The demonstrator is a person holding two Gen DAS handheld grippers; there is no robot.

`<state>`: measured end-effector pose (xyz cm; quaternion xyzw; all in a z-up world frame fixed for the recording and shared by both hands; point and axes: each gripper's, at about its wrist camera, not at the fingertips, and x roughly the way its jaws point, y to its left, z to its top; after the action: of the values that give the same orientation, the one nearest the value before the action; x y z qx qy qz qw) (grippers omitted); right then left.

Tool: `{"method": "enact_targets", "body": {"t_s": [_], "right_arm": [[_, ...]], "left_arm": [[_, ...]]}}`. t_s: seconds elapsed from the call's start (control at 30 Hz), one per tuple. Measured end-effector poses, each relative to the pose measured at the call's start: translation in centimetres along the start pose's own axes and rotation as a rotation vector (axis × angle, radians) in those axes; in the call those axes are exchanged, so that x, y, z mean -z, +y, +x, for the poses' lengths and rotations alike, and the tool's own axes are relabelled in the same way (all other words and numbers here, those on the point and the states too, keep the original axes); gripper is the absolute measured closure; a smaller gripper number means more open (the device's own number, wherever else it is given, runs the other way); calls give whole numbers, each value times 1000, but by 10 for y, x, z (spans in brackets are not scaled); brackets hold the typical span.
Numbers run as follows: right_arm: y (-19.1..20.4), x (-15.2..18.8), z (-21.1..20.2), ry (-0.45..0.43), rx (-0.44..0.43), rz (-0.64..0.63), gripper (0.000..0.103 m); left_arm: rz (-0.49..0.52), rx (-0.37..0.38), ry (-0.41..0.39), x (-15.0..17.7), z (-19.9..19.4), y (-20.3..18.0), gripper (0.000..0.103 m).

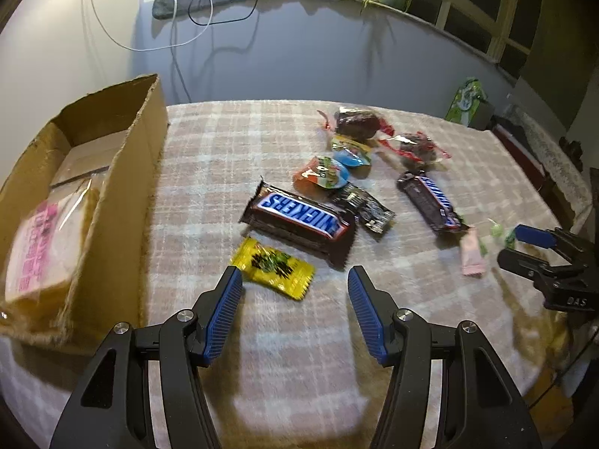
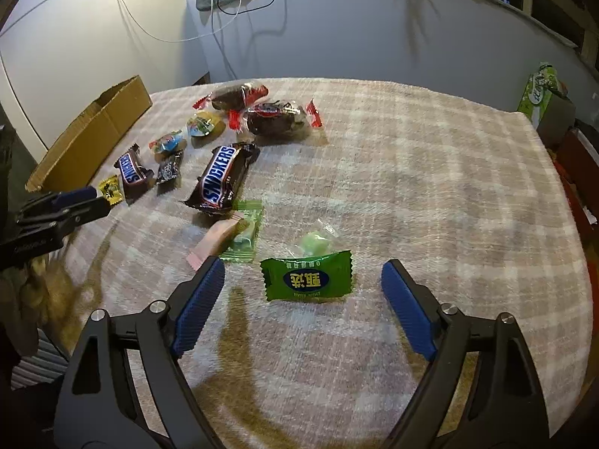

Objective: Organize snacks
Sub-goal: 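Grasp the yellow candy with the left gripper while the right gripper grasps the green packet, then carry both candies into the cardboard box and open both grippers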

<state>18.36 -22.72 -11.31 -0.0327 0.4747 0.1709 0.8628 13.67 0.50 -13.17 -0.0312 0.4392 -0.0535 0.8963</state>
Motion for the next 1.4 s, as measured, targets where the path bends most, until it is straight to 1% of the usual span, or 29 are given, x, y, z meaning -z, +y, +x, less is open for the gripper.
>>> {"method": "enact_targets", "body": {"t_s": [0.07,0.17,0.27,0.33,0.4,0.43,0.47,0.53,0.6,0.63,0.7,0.9,1.07,1.17,1.4], "right_arm": [[-2,0,3,6,-6,9,19],[-4,-1,4,7,-11,12,20],[-2,-2,6,12,-2,0,20],[2,-1,7,15,16,-20,23],[4,-1,8,14,29,-29,26],[5,-1,8,14,31,-31,27],[4,-1,8,14,33,-32,29],[4,0,7,13,46,-34,37],[3,0,6,15,70,-41,48],[2,0,5,15,73,-43,50],[2,0,4,15,75,-44,57],[-1,0,2,8,82,-32,68],[-5,3,-4,-3,65,4,69],[-8,4,-7,-10,48,26,69],[-13,10,-17,-27,54,59,69]], "left_arm": [[-8,-16,5,-3,5,5,45],[-17,-18,17,-6,12,10,45],[9,-20,18,-6,15,8,45],[32,-33,19,-5,15,5,45],[59,-39,19,-4,15,2,48],[72,-42,18,-3,15,1,53],[87,-42,17,-2,14,0,57],[99,-42,17,-1,13,0,60],[92,-44,15,-2,12,2,67],[89,-40,14,-2,12,2,74],[93,-44,9,-2,12,0,76],[65,-25,2,-1,9,4,81],[48,-14,-8,0,5,5,89],[31,0,-8,0,3,7,90],[24,7,-17,1,2,6,92]]}}
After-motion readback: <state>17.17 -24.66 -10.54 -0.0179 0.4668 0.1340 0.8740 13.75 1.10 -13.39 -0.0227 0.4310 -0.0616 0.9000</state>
